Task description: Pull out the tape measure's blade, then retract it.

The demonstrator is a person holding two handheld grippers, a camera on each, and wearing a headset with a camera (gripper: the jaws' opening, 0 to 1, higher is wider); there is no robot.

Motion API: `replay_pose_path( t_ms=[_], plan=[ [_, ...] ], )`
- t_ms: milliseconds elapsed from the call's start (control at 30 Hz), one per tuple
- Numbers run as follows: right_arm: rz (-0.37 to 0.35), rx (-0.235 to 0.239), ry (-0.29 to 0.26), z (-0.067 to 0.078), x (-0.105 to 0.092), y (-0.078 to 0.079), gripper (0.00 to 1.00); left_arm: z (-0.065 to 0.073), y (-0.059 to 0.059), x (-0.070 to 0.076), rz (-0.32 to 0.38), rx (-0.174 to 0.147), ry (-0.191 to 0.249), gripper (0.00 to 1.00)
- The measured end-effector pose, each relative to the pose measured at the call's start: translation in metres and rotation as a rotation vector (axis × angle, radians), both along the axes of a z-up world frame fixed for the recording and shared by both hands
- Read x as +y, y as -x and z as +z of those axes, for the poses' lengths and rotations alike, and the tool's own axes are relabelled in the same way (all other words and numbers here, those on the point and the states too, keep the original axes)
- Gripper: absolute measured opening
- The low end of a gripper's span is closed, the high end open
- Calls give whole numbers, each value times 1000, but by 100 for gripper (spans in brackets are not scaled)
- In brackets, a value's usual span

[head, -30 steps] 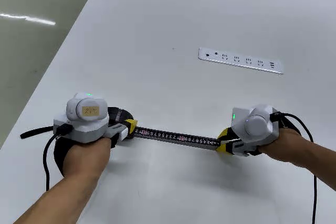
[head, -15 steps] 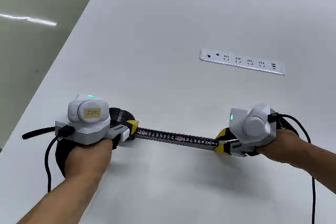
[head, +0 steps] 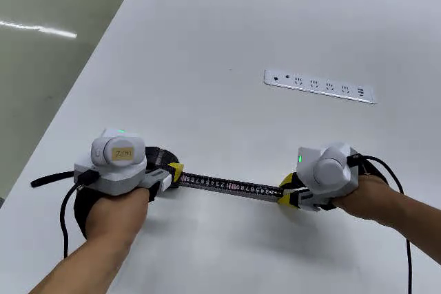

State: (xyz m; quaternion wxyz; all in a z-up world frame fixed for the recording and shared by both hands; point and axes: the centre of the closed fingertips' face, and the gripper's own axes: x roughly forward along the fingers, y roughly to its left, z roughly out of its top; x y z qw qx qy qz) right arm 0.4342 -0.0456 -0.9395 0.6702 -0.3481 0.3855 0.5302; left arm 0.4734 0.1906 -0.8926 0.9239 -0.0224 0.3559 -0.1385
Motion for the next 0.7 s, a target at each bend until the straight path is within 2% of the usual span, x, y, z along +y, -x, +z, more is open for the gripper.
replay_pose_path(
  t_ms=[700],
  plan=[
    [14,-1,-15,-3,22,-3,13,-3,-2,2,-3,4,-1,53]
  ],
)
